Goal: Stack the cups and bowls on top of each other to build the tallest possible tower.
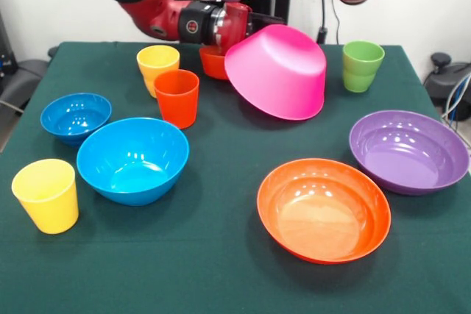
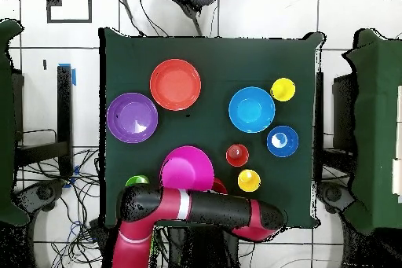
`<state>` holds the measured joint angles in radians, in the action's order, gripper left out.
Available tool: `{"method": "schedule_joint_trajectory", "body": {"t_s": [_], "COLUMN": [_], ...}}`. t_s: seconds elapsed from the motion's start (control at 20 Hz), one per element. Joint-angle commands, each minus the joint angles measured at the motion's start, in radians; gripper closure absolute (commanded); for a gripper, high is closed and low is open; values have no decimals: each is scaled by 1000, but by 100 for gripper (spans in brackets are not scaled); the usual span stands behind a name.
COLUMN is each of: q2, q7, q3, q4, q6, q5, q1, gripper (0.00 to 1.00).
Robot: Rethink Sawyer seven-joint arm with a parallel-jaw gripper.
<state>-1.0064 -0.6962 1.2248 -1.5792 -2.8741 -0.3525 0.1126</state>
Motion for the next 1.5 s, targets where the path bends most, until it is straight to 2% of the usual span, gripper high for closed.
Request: {"method": "schedule_joint_trajectory", "body": {"t_s": [0.05,0.6,0.9,1.25,1.5], "q2": [-82,-101,-78,-88,-81], "q7": [0,9,-24,-23,-42], "q3": [-24,-9,13,100,145], "q4": [137,135,87,80,49], "q6": [331,401,461,504,497], "q5": [-115,-120,-80,-55,-19], "q1": [60,98,147,146,141], "gripper": [0,0,0,0,0]}}
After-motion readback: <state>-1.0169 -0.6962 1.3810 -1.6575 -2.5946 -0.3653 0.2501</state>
